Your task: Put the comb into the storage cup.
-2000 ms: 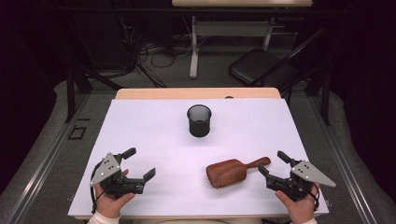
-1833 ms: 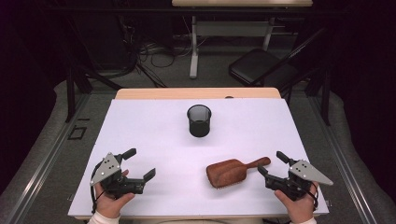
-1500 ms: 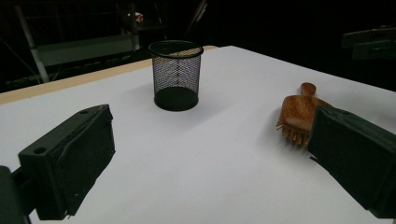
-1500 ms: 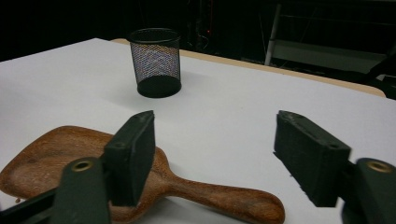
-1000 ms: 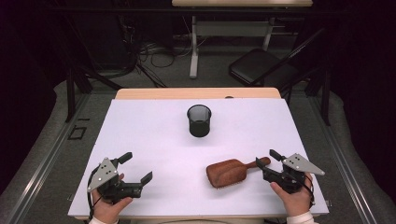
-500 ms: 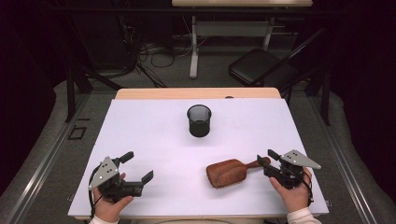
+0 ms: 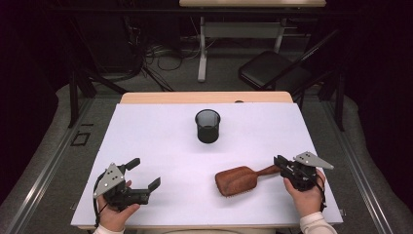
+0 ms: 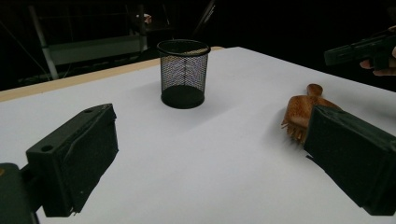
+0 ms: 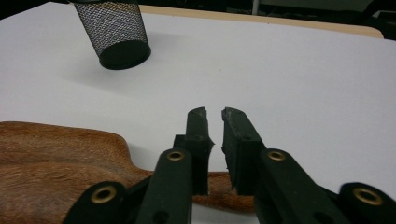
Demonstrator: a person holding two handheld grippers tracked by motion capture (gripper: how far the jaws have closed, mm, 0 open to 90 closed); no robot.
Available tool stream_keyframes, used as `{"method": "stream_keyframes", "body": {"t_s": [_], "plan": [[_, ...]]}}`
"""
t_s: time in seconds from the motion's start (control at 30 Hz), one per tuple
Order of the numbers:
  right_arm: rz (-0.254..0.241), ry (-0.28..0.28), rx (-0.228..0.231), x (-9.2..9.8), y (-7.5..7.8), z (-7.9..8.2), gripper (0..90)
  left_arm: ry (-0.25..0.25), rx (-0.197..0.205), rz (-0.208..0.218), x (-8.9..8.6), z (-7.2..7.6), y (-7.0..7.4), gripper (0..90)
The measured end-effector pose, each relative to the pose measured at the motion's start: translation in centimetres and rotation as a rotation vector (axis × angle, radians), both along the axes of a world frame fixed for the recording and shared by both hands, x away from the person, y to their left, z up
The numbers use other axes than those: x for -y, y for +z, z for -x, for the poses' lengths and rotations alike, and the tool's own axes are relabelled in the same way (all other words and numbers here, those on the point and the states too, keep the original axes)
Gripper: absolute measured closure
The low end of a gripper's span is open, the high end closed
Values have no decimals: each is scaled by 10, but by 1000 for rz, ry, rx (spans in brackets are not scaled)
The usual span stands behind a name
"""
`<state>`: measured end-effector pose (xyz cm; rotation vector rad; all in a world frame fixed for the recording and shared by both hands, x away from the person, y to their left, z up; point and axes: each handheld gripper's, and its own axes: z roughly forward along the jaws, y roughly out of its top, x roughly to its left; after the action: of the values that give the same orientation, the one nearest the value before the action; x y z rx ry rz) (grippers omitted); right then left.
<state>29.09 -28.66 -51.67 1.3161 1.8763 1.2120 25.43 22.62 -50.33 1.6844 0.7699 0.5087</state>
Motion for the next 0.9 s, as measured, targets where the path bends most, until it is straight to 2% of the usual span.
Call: {"method": "stream_keyframes", "body": {"t_s": [0.13,0.2,0.37,0.6,0.9], "plan": [[8,-9,-40,1,-3,-6,889,-1,-2,0,0,0,0,33],[9,0,-53,1,-4,-9,900,1,-6,2,0,-1,-1,34],[13,9,-82,0,-8,-17,900,3,-3,2,-1,-1,-1,44],[45,23,-135,-8,-19,-34,900,8,-10,8,-2,-2,-1,46],[46,42,-184,-9,-27,-41,900,6,-12,4,-2,-2,-2,45]]}}
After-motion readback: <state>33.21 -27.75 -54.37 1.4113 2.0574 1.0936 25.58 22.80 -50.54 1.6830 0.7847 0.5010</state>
